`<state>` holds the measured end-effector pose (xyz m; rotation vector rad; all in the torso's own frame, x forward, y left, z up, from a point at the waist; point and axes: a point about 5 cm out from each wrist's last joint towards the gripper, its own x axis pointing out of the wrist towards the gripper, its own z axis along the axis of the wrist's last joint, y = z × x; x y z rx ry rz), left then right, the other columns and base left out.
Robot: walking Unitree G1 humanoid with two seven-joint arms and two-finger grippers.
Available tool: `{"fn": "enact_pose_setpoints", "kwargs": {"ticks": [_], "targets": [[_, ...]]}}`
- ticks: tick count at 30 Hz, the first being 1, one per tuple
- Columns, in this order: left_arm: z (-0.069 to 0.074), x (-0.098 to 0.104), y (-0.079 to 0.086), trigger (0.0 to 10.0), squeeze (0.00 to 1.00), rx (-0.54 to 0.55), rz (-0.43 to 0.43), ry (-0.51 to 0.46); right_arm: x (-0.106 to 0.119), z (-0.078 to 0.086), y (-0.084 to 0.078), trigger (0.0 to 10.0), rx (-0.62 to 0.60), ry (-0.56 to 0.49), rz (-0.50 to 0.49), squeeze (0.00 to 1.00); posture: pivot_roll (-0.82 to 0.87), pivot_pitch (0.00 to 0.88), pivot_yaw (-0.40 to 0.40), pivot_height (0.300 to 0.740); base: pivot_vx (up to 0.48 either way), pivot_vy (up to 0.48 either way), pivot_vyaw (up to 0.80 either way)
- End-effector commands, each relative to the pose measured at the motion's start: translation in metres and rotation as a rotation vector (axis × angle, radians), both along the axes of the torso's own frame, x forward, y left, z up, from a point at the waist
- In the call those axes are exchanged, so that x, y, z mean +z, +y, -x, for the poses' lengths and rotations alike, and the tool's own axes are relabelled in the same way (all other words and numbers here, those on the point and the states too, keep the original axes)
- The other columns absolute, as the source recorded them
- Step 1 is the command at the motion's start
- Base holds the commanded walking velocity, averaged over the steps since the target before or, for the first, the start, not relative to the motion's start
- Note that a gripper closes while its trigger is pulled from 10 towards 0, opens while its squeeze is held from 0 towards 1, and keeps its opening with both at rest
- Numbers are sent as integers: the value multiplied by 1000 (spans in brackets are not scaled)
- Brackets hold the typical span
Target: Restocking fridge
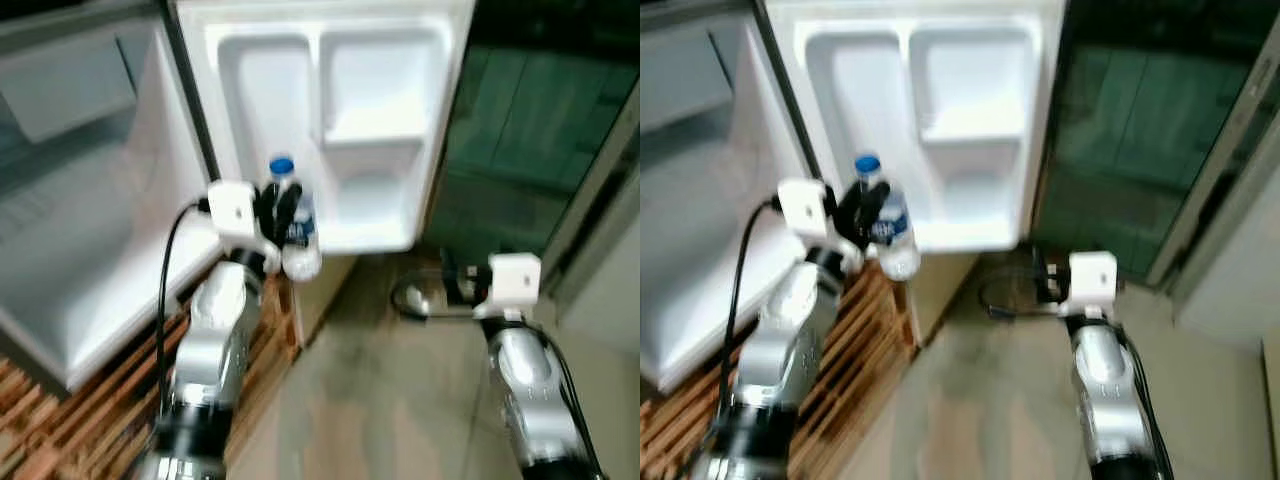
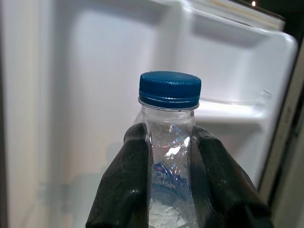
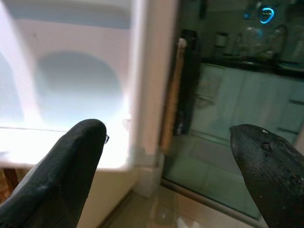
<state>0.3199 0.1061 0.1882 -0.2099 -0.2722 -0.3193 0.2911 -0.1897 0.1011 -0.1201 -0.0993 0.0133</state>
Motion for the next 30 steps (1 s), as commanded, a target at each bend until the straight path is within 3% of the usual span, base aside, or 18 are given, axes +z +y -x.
{"fn": "enact_pose_setpoints", "kwargs": {"ticks": [1, 5, 13, 14, 17, 27, 30], "targets": [[-4, 17, -5, 10000, 0, -48, 14, -17, 3, -2, 11, 10000, 45, -7, -15, 0, -121, 0, 49, 740, 0, 0, 0], [-19, 31, -20, 10000, 0, -135, 16, -18, 6, -6, 19, 10000, 71, 17, -65, 0, -128, 0, 54, 740, 0, 0, 0], [-28, 47, -28, 10000, 0, -166, -18, -87, 12, -7, 26, 10000, 103, 9, -70, 0, -150, 0, 74, 740, 0, 0, 0], [-32, 46, -32, 10000, 0, -163, -77, -114, 9, -6, 27, 10000, 98, 43, -113, 0, -161, 0, 82, 740, 0, 0, 0], [-32, 43, -36, 10000, 0, -173, -150, -163, 9, -4, 28, 10000, 106, 59, -135, 0, -168, 0, 87, 740, 0, 0, 0], [-37, 35, -47, 10000, 0, -156, -232, -299, 18, 3, 32, 10000, 149, 30, -86, 0, -209, 0, 88, 740, 0, 0, 0], [-35, 36, -56, 10000, 0, -146, -303, -369, 23, 11, 34, 10000, 175, 11, -54, 0, -242, 0, 100, 740, 0, 0, 0]]}}
